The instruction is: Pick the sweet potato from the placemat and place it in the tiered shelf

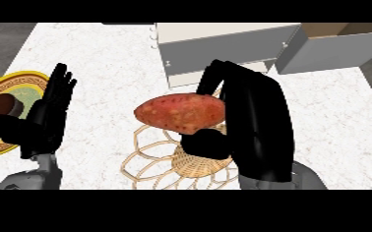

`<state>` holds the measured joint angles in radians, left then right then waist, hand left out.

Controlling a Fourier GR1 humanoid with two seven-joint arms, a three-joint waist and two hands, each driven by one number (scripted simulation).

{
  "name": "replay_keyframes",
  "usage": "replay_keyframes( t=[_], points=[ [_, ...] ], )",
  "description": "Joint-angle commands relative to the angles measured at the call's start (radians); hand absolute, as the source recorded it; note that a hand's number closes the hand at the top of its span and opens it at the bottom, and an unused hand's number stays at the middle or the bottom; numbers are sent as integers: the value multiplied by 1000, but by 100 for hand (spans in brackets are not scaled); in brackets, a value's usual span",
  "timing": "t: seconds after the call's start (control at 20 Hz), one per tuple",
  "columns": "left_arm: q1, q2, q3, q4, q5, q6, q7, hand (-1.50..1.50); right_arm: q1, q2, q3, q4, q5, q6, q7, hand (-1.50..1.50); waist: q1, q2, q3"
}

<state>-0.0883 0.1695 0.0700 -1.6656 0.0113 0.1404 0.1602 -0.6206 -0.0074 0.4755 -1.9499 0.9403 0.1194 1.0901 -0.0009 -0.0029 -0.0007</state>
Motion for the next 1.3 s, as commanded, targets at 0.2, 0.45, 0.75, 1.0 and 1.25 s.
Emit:
replay_keyframes(
  t=[0.2, 0.45, 0.75, 1.0, 1.25],
  points=[
    [26, -31, -28, -53, -45, 29, 13, 0, -62, 6, -149, 131, 37, -31, -20, 150, 7, 3, 1],
    [-9, -35, -19, 1, -37, 14, -5, 0, -117, -11, -313, 302, -13, -111, -185, 150, 7, 5, 1],
    [-37, -47, -14, 23, -60, 30, -10, 0, -163, -9, -361, 474, -5, -207, -305, 150, 6, 5, 1],
    [1, -56, -22, -32, -43, 14, 13, 0, -157, -21, -414, 629, -21, -360, -469, 150, 9, 4, 1],
    [-43, -22, 17, -1, -35, 1, 40, 0, -306, -11, -483, 888, -45, -456, -566, 150, 14, 6, 1]
  ],
)
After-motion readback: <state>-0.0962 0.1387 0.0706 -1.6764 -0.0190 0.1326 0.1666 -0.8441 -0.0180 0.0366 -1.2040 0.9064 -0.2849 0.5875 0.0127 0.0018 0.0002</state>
